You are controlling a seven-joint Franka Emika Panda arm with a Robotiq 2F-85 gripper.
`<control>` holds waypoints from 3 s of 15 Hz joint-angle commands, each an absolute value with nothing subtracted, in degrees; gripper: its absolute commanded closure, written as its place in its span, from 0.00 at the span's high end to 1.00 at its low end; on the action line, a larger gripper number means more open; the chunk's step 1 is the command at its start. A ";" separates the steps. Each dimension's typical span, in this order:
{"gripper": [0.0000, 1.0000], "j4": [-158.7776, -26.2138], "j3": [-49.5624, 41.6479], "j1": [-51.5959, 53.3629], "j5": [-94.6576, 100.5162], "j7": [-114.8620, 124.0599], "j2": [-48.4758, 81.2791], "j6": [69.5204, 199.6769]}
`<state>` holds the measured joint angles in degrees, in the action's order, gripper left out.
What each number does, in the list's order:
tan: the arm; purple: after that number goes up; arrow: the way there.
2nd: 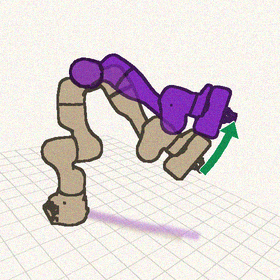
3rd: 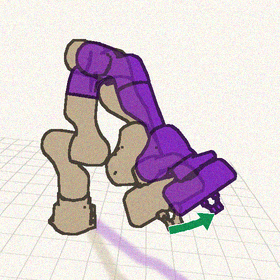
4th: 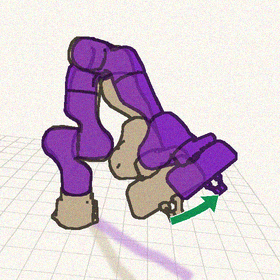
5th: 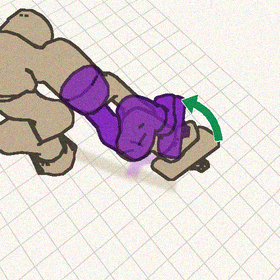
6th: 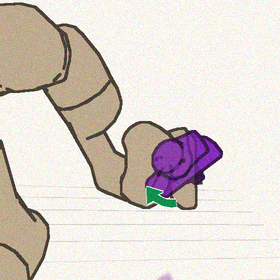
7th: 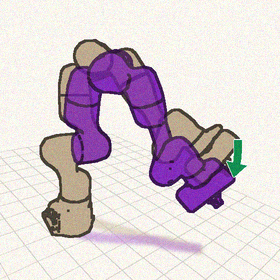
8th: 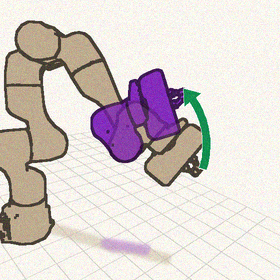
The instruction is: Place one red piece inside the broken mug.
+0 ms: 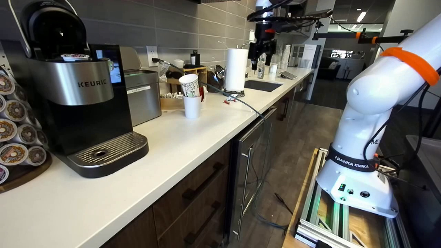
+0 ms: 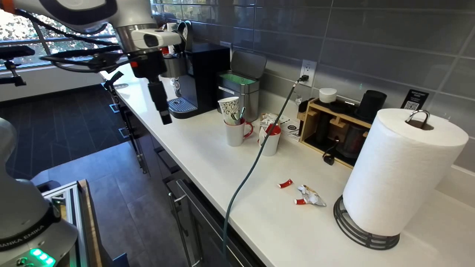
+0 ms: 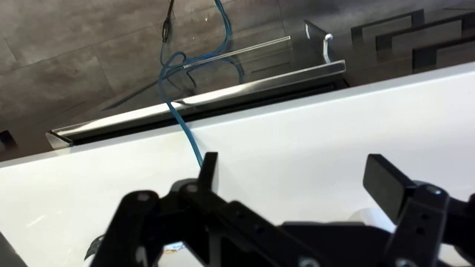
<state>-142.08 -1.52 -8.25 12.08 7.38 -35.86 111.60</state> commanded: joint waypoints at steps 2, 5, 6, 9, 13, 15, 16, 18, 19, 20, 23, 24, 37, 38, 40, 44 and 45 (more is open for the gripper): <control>1.00 -128.55 -7.84 -7.72 11.15 -3.30 -21.37 115.81; 1.00 -128.94 -8.14 -8.40 11.28 -3.43 -22.26 115.78; 1.00 -126.74 -9.21 -8.50 10.60 -4.89 -20.04 115.75; 1.00 -124.09 -9.84 -8.51 9.92 -5.96 -16.99 115.70; 1.00 -123.85 -9.70 -8.45 9.89 -5.96 -16.87 115.64; 1.00 -123.80 -9.70 -8.45 9.89 -5.96 -16.87 115.63; 1.00 -123.78 -9.70 -8.45 9.89 -5.96 -16.87 115.63; 1.00 -120.46 -9.05 -7.70 7.93 -2.85 -11.37 117.95; 1.00 -118.47 -8.96 -7.38 6.19 -1.86 -8.61 118.55; 1.00 -116.53 -8.94 -7.17 4.52 -1.34 -5.44 120.59; 1.00 -110.16 -8.46 -6.99 1.91 -1.78 3.59 125.12; 1.00 -107.42 -8.31 -7.12 2.14 -2.71 7.15 127.14; 1.00 -80.89 -8.68 -15.39 0.51 -4.69 37.19 106.38; 1.00 -80.19 -7.41 -16.69 -2.03 -6.49 37.07 104.01; 1.00 -82.62 -8.68 -15.51 0.36 -4.61 36.28 107.18; 1.00 -82.37 -8.42 -17.48 -1.05 -7.08 36.35 110.10; 1.00 -82.53 -8.31 -18.27 -1.26 -8.64 36.78 112.26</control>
<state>-82.06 -8.60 -16.19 -0.17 -5.46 36.13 108.13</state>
